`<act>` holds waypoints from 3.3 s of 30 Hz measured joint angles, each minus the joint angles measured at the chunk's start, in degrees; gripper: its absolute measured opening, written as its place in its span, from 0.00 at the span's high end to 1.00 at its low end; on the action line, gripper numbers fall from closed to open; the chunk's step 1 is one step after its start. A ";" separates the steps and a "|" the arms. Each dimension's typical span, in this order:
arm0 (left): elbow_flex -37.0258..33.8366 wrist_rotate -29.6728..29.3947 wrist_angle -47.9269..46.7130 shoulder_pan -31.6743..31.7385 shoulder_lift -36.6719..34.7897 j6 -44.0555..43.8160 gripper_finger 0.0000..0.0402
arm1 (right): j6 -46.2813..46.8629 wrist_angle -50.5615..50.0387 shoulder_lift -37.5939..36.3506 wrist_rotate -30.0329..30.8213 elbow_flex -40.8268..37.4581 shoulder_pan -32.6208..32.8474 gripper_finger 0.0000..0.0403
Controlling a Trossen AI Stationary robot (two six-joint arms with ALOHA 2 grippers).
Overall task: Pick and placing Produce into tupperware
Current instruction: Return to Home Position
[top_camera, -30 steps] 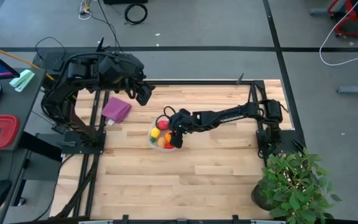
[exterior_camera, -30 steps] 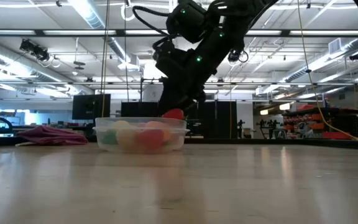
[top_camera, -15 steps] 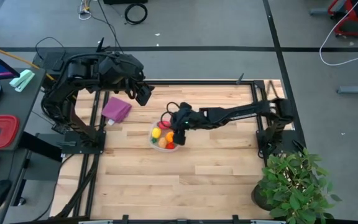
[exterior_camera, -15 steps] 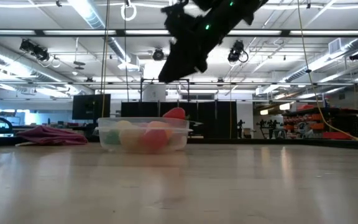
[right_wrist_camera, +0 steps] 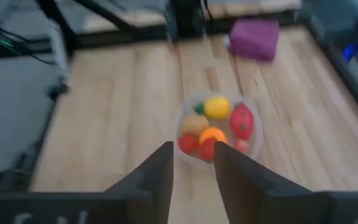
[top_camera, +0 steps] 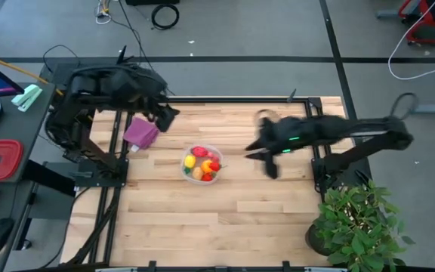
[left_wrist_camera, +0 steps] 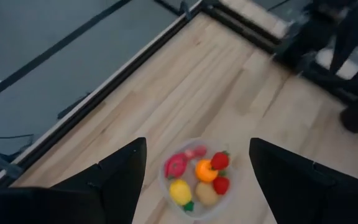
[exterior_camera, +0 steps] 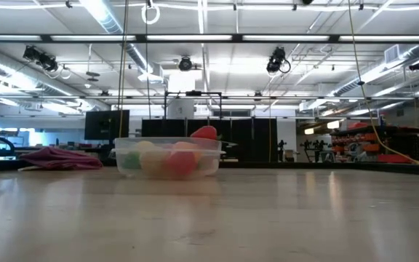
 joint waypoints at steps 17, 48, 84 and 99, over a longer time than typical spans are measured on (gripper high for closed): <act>-1.03 1.45 -0.06 -11.52 -21.21 1.73 0.28 | -0.94 -11.12 -36.58 0.50 -4.53 4.17 0.70; -101.89 21.33 77.25 -12.60 -74.91 16.69 0.28 | 2.79 28.89 -63.36 -10.56 -51.86 4.17 0.70; -131.69 25.86 109.49 -12.62 -87.55 14.97 0.28 | 7.16 50.04 -70.13 -10.43 -74.35 4.07 0.70; -134.41 25.45 109.54 -12.78 -86.02 11.43 0.28 | 7.18 45.72 -69.87 -9.87 -73.90 3.93 0.70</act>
